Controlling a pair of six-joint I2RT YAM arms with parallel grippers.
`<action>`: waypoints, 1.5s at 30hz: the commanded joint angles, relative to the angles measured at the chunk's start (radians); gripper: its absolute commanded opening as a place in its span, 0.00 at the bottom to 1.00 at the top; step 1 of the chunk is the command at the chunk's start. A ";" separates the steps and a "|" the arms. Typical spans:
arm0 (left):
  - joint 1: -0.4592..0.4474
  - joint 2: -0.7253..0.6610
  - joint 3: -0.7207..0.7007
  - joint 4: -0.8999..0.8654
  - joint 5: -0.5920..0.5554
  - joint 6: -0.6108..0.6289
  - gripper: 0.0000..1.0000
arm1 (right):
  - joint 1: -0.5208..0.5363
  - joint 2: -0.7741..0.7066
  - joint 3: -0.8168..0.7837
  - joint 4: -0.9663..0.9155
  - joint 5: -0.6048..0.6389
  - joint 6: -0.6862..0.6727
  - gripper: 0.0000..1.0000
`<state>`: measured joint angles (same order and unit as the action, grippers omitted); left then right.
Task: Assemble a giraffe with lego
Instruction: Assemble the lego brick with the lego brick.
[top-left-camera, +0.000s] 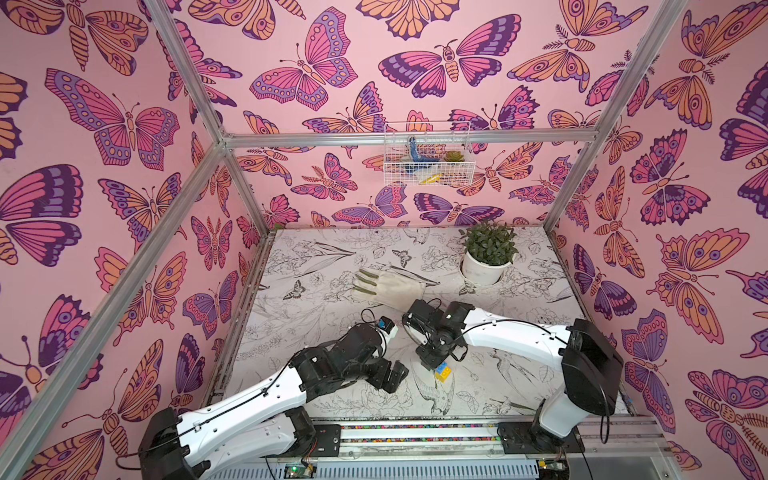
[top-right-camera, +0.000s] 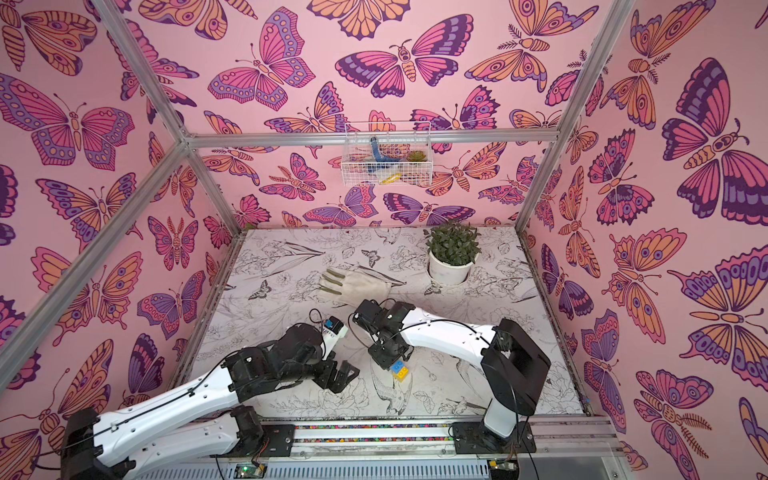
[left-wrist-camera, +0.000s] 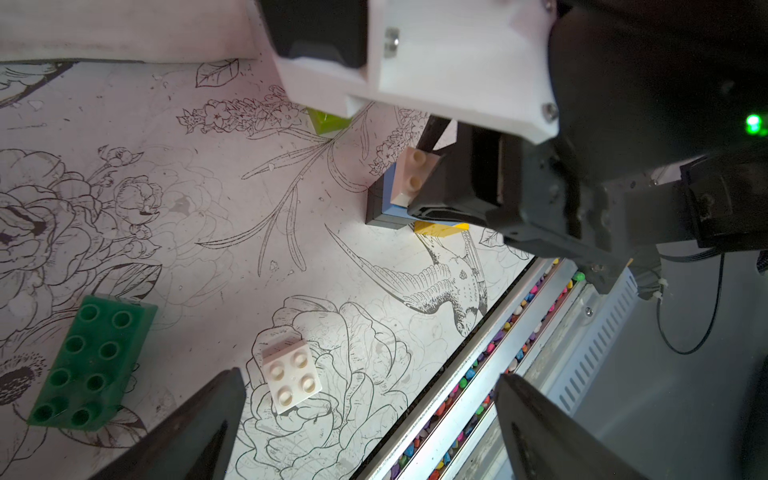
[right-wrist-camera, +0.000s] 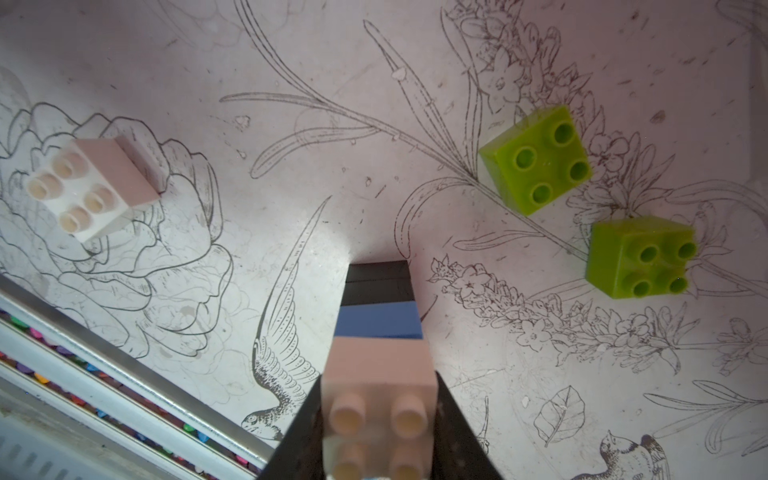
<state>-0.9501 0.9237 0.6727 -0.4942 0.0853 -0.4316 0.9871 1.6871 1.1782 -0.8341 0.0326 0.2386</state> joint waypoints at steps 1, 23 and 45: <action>-0.003 -0.021 -0.004 0.008 -0.019 -0.016 1.00 | 0.025 0.143 -0.145 0.017 -0.047 0.001 0.19; -0.001 -0.031 -0.003 0.022 -0.033 -0.046 1.00 | 0.041 -0.033 -0.232 0.139 -0.029 -0.012 0.36; 0.000 -0.049 -0.020 0.022 -0.064 -0.079 1.00 | 0.035 -0.250 -0.241 0.146 -0.013 0.029 0.82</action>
<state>-0.9501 0.8795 0.6724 -0.4896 0.0422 -0.5060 1.0229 1.4719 0.9318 -0.6655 0.0135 0.2451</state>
